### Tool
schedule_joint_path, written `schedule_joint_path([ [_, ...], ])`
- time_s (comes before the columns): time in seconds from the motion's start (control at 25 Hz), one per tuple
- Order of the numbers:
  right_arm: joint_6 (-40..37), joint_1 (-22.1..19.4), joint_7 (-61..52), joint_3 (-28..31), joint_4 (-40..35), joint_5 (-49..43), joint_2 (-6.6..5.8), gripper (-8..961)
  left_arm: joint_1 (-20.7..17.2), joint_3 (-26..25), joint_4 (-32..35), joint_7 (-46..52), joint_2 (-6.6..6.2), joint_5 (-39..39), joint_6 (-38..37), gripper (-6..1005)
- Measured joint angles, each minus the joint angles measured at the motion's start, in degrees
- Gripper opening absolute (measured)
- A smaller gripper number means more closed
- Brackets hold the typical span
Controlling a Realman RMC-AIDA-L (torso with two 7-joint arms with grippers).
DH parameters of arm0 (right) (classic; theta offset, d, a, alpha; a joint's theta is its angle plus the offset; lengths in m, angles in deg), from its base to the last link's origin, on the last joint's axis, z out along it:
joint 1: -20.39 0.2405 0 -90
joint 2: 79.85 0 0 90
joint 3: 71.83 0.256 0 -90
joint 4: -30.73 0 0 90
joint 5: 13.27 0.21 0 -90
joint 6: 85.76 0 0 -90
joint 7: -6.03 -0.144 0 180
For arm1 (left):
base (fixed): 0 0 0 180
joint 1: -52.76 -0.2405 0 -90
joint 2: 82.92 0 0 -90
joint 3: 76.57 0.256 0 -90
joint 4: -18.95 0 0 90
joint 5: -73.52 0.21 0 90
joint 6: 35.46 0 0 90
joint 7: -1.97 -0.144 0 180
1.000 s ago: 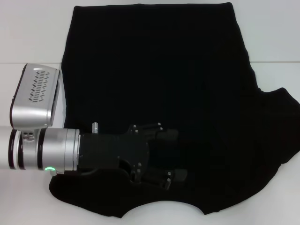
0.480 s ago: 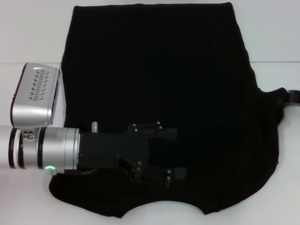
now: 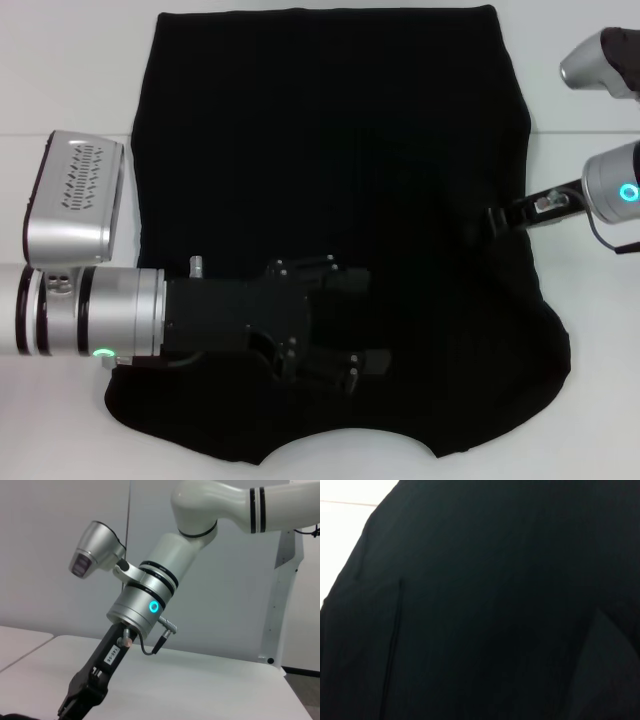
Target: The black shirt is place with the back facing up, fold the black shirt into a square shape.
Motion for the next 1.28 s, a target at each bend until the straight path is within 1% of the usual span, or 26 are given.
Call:
schedule_joint_path([
  [0.24,1.44,0.27,-1.25,0.73,-0.53,0.92,-0.21,33,0.0,0.0,0.07,0.03,-0.11,0.0,0.54,948],
  [0.48,0.39,-1.48,-0.54,1.06,-3.36,5.44,-0.2,60,0.0,-0.03,0.3,0.69,-0.21,-0.31,1.18,948],
  [0.6,-0.52,-2.49,-0.04,1.08,-4.34,7.18,-0.39,288,0.0,-0.52,0.38,1.28,-0.21,-0.33,1.59,949],
  [0.8,-0.82,-4.6,3.14,1.08,-4.35,11.11,-0.51,488,-0.21,-2.29,0.52,3.23,-0.41,-0.31,1.91,949],
  [0.96,-1.62,-7.62,7.69,1.07,-4.46,16.54,-0.16,658,-0.4,-3.01,1.06,6.49,-0.88,-0.31,0.98,948],
  [1.04,-2.88,-9.58,10.79,1.05,-4.26,20.36,-0.26,744,-0.49,-3.09,1.52,8.21,-1.09,-0.32,0.28,949],
  [1.12,-3.36,-10.13,11.95,1.05,-4.19,21.53,-0.31,789,-0.61,-3.1,2.21,10.39,-1.26,-0.16,-0.4,949],
  [1.24,-5.48,-12.19,16.64,1.07,-4.08,25.41,-0.17,856,-1.19,-3.12,3.68,14.84,-1.7,0.78,-0.72,948],
  [1.28,-6.37,-12.87,18.58,1.09,-4.06,26.85,-0.04,856,-1.47,-3.2,4.17,16.06,-1.8,1.17,-0.74,948],
])
